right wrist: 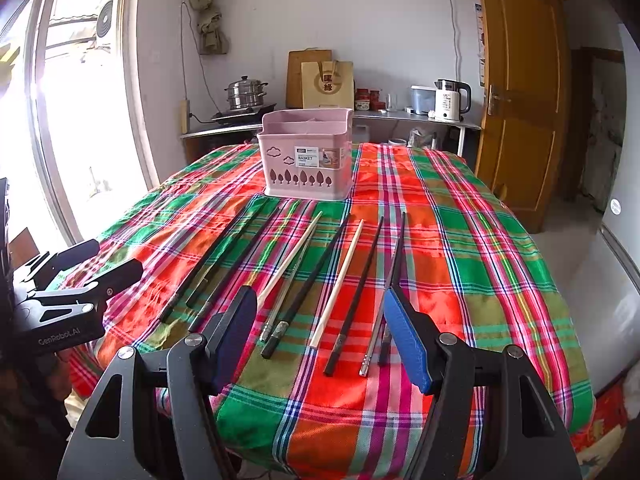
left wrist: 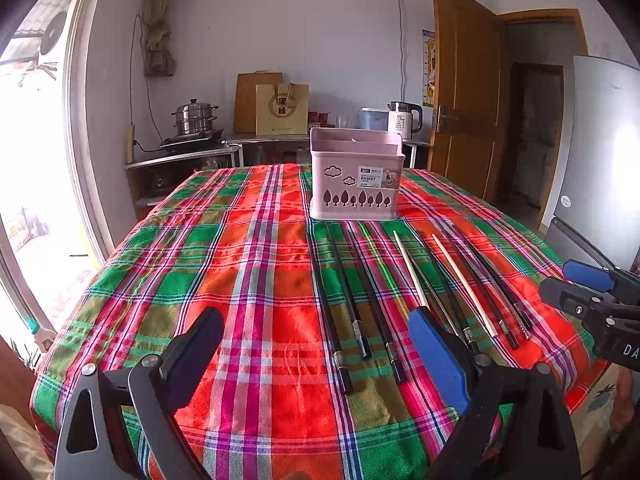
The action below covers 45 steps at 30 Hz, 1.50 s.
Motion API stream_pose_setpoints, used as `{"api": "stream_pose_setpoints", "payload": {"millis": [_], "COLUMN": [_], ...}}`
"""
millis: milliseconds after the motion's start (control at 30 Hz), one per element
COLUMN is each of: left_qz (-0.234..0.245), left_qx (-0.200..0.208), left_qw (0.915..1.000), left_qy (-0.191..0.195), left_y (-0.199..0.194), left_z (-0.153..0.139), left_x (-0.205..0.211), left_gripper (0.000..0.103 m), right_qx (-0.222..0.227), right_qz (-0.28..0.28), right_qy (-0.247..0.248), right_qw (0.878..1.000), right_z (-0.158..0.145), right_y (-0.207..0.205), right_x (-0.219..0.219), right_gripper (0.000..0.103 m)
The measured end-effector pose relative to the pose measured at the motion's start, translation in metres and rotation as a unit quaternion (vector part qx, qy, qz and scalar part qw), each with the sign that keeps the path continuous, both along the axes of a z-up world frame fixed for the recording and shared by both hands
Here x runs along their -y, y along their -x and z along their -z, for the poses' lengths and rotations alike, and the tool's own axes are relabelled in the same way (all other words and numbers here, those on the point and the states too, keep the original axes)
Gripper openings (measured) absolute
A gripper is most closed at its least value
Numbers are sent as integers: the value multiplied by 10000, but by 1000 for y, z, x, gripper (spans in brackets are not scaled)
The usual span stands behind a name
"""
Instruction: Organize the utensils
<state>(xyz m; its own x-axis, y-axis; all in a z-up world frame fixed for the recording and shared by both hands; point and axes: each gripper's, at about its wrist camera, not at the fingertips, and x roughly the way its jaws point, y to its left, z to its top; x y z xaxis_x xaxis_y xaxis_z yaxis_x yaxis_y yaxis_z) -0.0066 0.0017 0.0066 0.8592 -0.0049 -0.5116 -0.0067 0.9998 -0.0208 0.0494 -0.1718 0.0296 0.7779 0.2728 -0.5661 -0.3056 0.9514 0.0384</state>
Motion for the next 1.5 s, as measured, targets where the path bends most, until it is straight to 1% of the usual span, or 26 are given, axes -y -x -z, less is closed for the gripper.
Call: {"api": "stream_pose_setpoints", "payload": {"millis": [1500], "left_qz": [-16], "left_qx": [-48], "left_qw": [10000], "left_qy": [9], "left_y": [-1], "left_z": [-4], "left_x": [-2], "left_gripper": [94], "right_qx": [7], "right_qz": [-17], "right_qy": [18], "right_qw": [10000], "right_z": [-1], "right_y": [-1], "right_x": [-2], "right_gripper": [66]}}
